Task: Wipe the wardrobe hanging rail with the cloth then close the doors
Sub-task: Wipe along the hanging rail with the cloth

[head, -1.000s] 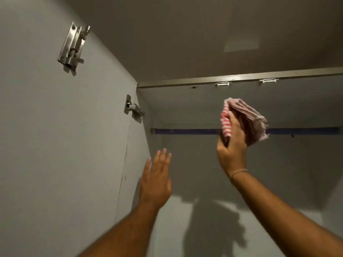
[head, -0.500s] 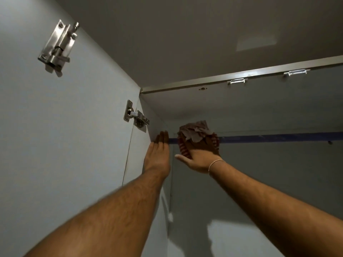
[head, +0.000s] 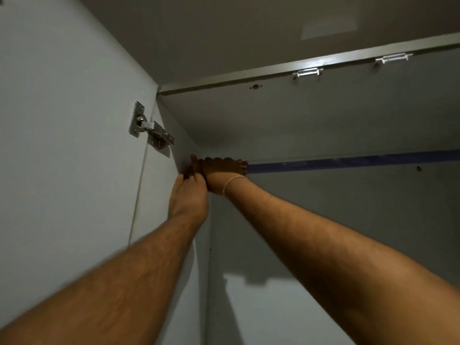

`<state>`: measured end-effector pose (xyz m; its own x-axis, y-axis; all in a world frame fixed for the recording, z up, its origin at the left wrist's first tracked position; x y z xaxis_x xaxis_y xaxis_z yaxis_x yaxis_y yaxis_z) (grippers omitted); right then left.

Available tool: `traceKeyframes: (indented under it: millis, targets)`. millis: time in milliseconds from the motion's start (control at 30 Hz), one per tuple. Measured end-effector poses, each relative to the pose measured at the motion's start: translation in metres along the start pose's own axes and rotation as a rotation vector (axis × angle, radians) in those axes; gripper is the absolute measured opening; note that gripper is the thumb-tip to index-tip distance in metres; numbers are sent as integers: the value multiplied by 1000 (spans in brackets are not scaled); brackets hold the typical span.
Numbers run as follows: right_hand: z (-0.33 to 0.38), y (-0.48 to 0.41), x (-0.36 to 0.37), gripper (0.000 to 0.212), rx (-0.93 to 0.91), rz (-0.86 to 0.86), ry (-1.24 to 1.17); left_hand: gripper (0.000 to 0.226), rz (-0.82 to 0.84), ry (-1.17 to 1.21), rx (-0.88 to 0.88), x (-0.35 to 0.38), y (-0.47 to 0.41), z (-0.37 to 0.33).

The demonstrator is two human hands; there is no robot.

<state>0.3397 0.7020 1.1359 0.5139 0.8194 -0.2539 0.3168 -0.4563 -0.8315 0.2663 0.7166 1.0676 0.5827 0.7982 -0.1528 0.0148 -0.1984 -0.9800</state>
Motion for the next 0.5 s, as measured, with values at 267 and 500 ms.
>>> traceKeyframes:
  millis: [267, 500]
  targets:
    - [-36, 35, -13, 43, 39, -134, 86, 90, -161, -71, 205, 2, 13, 4]
    - [-140, 104, -41, 43, 92, -143, 103, 108, -219, -54, 236, 12, 9, 3]
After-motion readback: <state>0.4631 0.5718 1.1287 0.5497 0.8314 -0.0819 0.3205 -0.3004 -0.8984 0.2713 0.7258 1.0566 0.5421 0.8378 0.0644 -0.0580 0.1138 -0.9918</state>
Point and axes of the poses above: each hand's wrist, its own y-axis away from the middle knuckle, its own x-axis out of the palm, z = x × y, the point moved 5 cm from there along -y, towards the middle knuckle, and after that the axes turned 13 degrees about -z, right-handed, at the moved point
